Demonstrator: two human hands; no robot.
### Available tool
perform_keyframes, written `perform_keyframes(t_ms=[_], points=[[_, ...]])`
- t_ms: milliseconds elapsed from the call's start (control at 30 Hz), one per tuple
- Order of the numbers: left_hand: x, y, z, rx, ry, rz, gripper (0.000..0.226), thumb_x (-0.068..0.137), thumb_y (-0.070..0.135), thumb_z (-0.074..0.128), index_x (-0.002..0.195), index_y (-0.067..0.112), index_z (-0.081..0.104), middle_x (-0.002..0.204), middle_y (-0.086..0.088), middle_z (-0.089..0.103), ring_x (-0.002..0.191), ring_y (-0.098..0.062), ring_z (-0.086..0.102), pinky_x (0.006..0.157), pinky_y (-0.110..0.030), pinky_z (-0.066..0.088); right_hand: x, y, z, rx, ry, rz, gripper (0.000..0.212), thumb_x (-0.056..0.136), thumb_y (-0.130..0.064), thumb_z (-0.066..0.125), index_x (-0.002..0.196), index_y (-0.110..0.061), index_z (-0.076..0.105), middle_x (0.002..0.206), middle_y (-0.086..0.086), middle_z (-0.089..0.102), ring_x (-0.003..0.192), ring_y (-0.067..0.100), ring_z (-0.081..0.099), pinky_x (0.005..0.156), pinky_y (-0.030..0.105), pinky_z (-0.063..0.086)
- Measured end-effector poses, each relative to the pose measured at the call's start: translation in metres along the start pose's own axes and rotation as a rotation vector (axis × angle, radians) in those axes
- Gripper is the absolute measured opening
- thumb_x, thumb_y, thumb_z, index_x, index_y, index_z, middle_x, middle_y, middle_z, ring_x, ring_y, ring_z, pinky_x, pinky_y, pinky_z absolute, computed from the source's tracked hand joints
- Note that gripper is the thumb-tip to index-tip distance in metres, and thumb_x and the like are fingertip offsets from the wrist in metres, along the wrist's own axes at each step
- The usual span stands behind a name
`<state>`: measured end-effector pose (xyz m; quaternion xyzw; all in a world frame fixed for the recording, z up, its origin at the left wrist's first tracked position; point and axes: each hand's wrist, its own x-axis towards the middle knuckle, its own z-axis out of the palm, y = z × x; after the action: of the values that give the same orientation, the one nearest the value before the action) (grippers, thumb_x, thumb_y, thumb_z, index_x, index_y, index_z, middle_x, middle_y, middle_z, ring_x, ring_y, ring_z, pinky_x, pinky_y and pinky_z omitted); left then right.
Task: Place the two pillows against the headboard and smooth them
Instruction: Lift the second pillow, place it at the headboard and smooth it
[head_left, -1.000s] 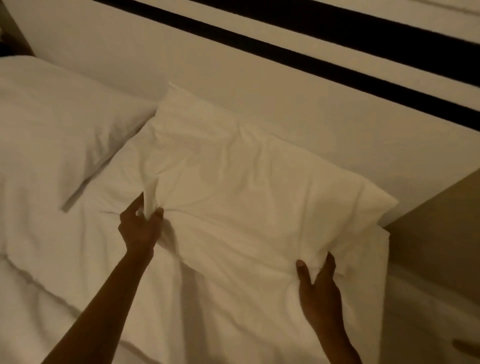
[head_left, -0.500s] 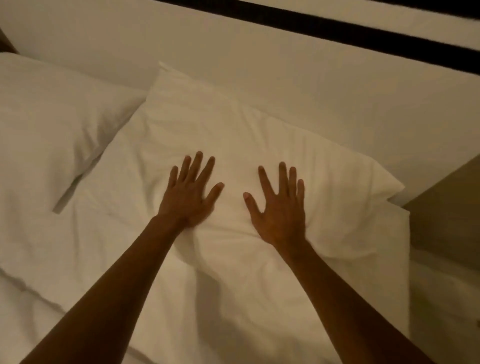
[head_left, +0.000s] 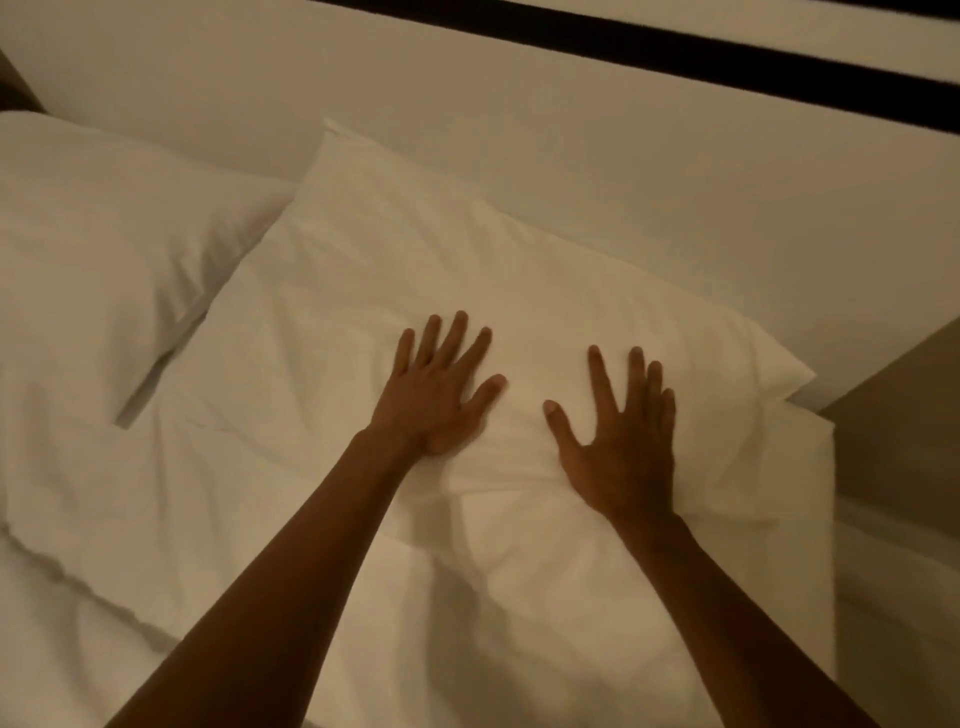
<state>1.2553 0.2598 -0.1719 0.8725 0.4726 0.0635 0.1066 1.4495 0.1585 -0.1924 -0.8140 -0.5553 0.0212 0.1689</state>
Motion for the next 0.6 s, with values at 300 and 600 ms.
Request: perform_keyframes(t_ms=[300, 600], points=[[-0.102, -0.048, 0.019, -0.800, 0.602, -1.084, 0.064, 0.102, 0.047, 0.036, 0.155, 0.014, 0.022, 0.162, -0.012, 0.022, 0.145, -0.030, 0.029, 0.117, -0.047, 0.027, -0.098, -0.019, -0.015, -0.043, -0.230, -0.207, 0.136, 0.047, -0.103, 0.043, 0.157, -0.038, -0.004, 0.164, 0.018, -0.014, 0.146, 0.053, -0.012, 0.117, 0.065, 0.005], [-0.101, -0.046, 0.004, -1.225, 0.784, -1.160, 0.053, 0.086, 0.013, 0.073, 0.135, 0.015, 0.054, 0.078, 0.006, 0.064, 0.094, -0.025, 0.067, 0.097, -0.042, 0.053, -0.103, 0.006, -0.016, -0.144, -0.227, -0.310, 0.128, 0.061, -0.072, 0.075, 0.159, -0.032, 0.003, 0.165, 0.022, -0.001, 0.145, 0.056, 0.005, 0.113, 0.067, 0.022]])
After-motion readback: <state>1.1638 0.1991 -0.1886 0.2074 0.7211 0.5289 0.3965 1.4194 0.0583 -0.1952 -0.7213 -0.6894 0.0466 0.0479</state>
